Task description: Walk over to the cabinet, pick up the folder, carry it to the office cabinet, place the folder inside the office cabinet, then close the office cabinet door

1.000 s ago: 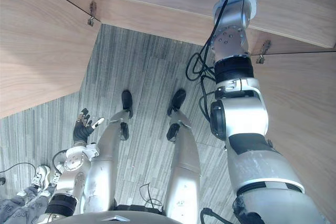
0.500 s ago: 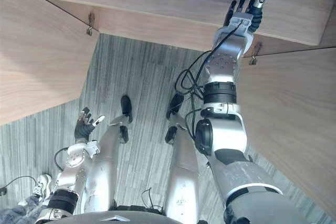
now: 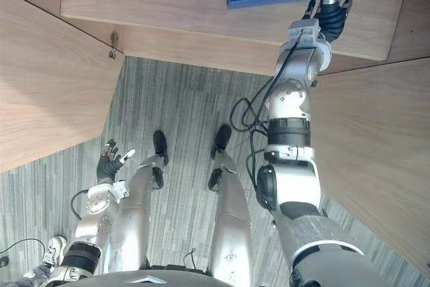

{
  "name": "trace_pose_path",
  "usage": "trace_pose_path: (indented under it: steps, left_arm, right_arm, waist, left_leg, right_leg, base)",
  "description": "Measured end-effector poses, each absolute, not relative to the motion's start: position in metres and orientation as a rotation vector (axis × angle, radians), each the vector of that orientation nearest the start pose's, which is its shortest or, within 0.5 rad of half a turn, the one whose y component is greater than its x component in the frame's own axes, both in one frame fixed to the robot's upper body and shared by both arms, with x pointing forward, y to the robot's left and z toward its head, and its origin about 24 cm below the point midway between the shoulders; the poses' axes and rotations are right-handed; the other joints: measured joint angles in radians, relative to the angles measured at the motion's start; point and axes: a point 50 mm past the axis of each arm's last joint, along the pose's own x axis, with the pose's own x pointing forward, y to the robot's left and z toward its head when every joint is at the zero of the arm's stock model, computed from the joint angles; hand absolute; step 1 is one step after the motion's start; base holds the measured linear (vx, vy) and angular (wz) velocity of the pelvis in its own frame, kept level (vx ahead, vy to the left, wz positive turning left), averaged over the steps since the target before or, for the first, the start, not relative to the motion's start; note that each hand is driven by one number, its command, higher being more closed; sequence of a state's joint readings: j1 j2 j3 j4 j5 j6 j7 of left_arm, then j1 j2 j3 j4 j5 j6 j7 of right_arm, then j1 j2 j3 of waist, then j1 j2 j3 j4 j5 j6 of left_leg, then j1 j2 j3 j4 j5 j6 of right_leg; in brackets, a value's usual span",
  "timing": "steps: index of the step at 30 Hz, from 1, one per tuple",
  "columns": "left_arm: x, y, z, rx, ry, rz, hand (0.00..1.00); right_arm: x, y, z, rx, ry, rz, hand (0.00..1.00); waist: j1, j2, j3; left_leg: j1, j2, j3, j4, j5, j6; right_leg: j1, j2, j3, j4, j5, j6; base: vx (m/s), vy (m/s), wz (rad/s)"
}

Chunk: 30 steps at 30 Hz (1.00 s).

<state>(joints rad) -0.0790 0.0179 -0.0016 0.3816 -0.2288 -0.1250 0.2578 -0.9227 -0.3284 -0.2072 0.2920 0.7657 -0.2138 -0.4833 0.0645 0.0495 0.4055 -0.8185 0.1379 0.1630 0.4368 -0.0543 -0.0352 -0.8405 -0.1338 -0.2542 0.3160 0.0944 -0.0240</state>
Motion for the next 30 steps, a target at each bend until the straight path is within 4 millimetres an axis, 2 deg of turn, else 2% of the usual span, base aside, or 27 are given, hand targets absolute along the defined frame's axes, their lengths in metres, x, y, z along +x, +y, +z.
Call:
trace_pose_path:
  steps: [1,2,3,8,12,14,17,19,26,30]
  left_arm:
    - [0.261,0.162,-0.014,-0.163,0.199,0.279,0.0]
    - [0.264,0.161,-0.012,-0.161,0.191,0.276,0.0]
    - [0.272,0.159,-0.007,-0.147,0.18,0.274,0.0]
    - [0.3,0.151,0.017,-0.08,0.107,0.251,0.0]
    - [0.311,0.154,0.028,-0.079,0.078,0.274,0.0]
    - [0.315,0.154,0.029,-0.078,0.088,0.288,0.0]
    - [0.318,0.154,0.029,-0.078,0.093,0.296,0.0]
    - [0.319,0.156,0.03,-0.083,0.093,0.305,0.0]
    - [0.326,0.157,0.038,-0.09,0.074,0.324,0.0]
    - [0.332,0.155,0.041,-0.09,0.073,0.317,0.0]
  right_arm:
    - [0.346,-0.223,0.282,0.609,-0.718,-0.392,0.0]
    - [0.344,-0.221,0.279,0.555,-0.716,-0.402,0.0]
    - [0.343,-0.218,0.274,0.399,-0.709,-0.449,1.0]
    - [0.346,-0.209,0.259,-0.166,-0.651,-0.619,1.0]
    - [0.35,-0.206,0.253,-0.413,-0.622,-0.677,1.0]
    - [0.357,-0.207,0.242,-0.527,-0.56,-0.685,1.0]
    - [0.364,-0.203,0.237,-0.643,-0.527,-0.673,1.0]
    - [0.366,-0.199,0.239,-0.663,-0.531,-0.653,1.0]
    - [0.38,-0.188,0.254,-0.779,-0.545,-0.601,1.0]
    - [0.385,-0.172,0.274,-0.811,-0.597,-0.567,1.0]
  waist:
    - [-0.003,0.0,0.0]
    - [-0.005,0.0,0.0]
    - [-0.009,0.0,0.0]
    - [-0.017,-0.001,-0.001]
    - [-0.028,-0.004,-0.003]
    - [-0.031,-0.004,-0.003]
    - [-0.036,-0.004,-0.003]
    - [-0.036,-0.004,-0.003]
    - [-0.037,-0.008,-0.003]
    - [-0.04,-0.009,-0.003]
  left_leg:
    - [0.0,0.0,0.001,0.002,-0.003,0.001]
    - [0.0,0.0,0.002,0.003,-0.004,0.0]
    - [0.0,0.001,0.003,0.006,-0.008,0.0]
    - [-0.008,0.007,0.016,0.024,-0.023,0.004]
    - [-0.044,0.014,0.018,0.042,-0.029,0.004]
    - [-0.051,0.016,0.016,0.049,-0.031,0.005]
    - [-0.055,0.018,0.015,0.059,-0.037,0.005]
    - [-0.063,0.025,0.014,0.071,-0.045,0.006]
    - [-0.132,0.03,0.006,0.103,-0.05,0.008]
    - [-0.165,0.031,0.002,0.119,-0.05,0.008]
  right_leg:
    - [0.0,0.0,0.001,0.0,0.0,0.001]
    - [0.0,0.0,0.002,0.0,-0.001,0.001]
    - [0.0,0.001,0.004,0.0,-0.001,0.002]
    - [-0.012,0.005,0.022,0.002,0.001,0.005]
    - [-0.045,0.009,0.024,0.01,0.002,0.006]
    - [-0.052,0.01,0.024,0.016,0.002,0.006]
    - [-0.052,0.011,0.024,0.017,0.002,0.006]
    - [-0.054,0.017,0.024,0.018,0.002,0.006]
    - [-0.115,0.014,0.021,0.044,0.002,0.006]
    - [-0.145,0.014,0.02,0.052,0.002,0.005]
  base:
    - [0.04,-0.008,-0.03]
    - [0.04,-0.009,-0.04]
    - [0.03,-0.007,-0.05]
    - [0.03,-0.008,-0.1]
    - [0.02,-0.013,-0.05]
    - [0.04,-0.019,-0.02]
    - [0.02,-0.01,-0.01]
    - [0.01,-0.01,-0.07]
    - [0.0,-0.001,-0.01]
    - [0.0,0.0,0.0]
